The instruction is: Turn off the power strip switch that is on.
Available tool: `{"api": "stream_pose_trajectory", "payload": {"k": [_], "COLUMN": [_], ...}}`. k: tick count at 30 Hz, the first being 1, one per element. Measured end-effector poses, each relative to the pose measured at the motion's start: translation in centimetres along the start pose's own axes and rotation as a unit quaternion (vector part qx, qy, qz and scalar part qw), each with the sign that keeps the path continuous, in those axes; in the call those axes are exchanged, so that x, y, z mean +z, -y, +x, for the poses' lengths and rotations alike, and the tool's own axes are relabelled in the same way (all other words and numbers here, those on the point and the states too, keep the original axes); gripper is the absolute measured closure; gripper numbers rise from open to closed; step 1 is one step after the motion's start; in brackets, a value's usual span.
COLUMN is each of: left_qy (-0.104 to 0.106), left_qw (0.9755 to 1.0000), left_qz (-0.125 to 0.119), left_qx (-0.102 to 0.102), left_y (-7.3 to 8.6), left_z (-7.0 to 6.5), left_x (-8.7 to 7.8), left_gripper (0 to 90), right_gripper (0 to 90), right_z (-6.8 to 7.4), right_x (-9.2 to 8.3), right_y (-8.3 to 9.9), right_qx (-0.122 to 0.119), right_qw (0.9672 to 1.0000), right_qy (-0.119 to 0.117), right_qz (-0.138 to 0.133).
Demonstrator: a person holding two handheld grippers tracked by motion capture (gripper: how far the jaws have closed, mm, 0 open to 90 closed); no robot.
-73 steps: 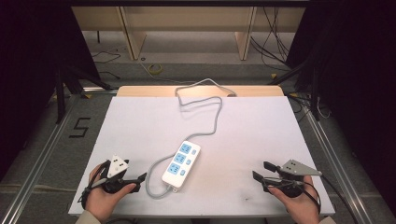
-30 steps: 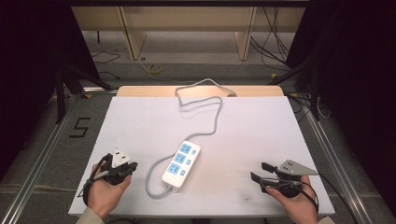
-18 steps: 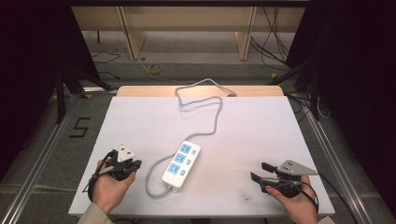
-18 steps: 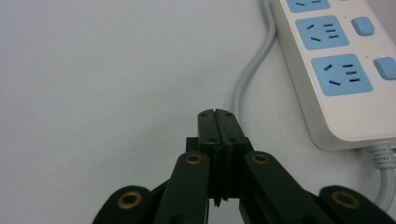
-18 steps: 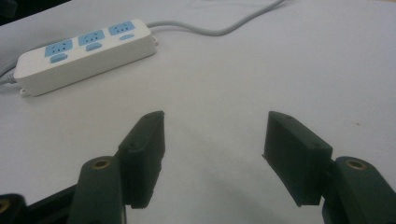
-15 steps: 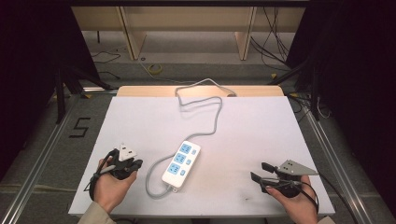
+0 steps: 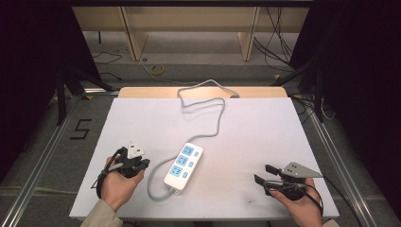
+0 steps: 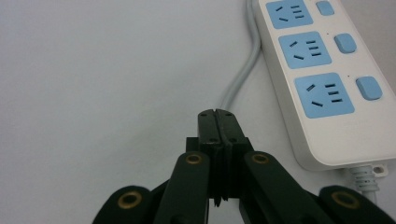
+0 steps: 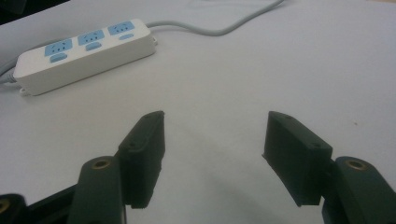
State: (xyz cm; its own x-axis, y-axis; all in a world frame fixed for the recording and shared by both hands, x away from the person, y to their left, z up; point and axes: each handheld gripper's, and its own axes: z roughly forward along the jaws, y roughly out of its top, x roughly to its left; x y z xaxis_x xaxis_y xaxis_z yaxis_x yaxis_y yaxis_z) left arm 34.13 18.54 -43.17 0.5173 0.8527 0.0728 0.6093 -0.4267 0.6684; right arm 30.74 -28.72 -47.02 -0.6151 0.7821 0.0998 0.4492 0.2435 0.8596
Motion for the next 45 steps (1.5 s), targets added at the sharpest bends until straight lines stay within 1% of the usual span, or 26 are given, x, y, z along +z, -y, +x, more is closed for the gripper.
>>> {"api": "stream_pose_trajectory", "payload": {"k": [1,8,12,13,16,26,34,36,37,45], "left_qy": [0.0,0.006,0.009,0.011,0.016,0.024,0.029,0.03,0.03,0.032], "left_qw": [1.0,1.0,0.9999,0.9999,0.9998,0.9995,0.9993,0.9993,0.9991,0.999], "left_qz": [-0.001,0.0,-0.001,0.002,0.002,0.005,0.005,0.005,0.007,0.006], "left_qx": [-0.002,0.002,0.004,0.008,0.008,0.019,0.021,0.023,0.028,0.031], "left_y": [-0.1,-0.8,-1.2,-1.3,-1.6,-2.5,-3.2,-3.3,-3.4,-3.9], "left_z": [-0.1,-0.3,-0.6,-0.6,-1.0,-1.7,-2.2,-2.3,-2.3,-2.8], "left_x": [0.1,0.3,0.4,0.5,0.7,1.3,1.6,1.7,1.8,2.0], "left_gripper": [89.8,89.8,89.8,89.8,89.8,89.8,89.8,89.8,89.8,89.8], "right_gripper": [39.1,39.1,39.1,39.1,39.1,39.2,39.2,39.2,39.2,39.2], "right_z": [0.0,0.1,0.1,0.1,0.1,0.1,0.2,0.2,0.2,0.1], "right_x": [0.0,0.1,0.1,0.1,0.2,0.2,0.2,0.2,0.2,0.2], "right_y": [0.0,0.0,0.0,0.0,0.0,0.0,0.0,0.0,0.0,0.0], "right_qx": [0.0,-0.001,-0.006,-0.006,-0.005,-0.006,-0.006,-0.006,-0.006,-0.007], "right_qw": [1.0,1.0,1.0,1.0,1.0,1.0,1.0,1.0,1.0,1.0], "right_qy": [0.0,-0.001,-0.002,-0.002,-0.002,-0.003,-0.004,-0.004,-0.004,-0.004], "right_qz": [0.0,0.002,0.002,0.002,0.003,0.004,0.005,0.005,0.005,0.005]}}
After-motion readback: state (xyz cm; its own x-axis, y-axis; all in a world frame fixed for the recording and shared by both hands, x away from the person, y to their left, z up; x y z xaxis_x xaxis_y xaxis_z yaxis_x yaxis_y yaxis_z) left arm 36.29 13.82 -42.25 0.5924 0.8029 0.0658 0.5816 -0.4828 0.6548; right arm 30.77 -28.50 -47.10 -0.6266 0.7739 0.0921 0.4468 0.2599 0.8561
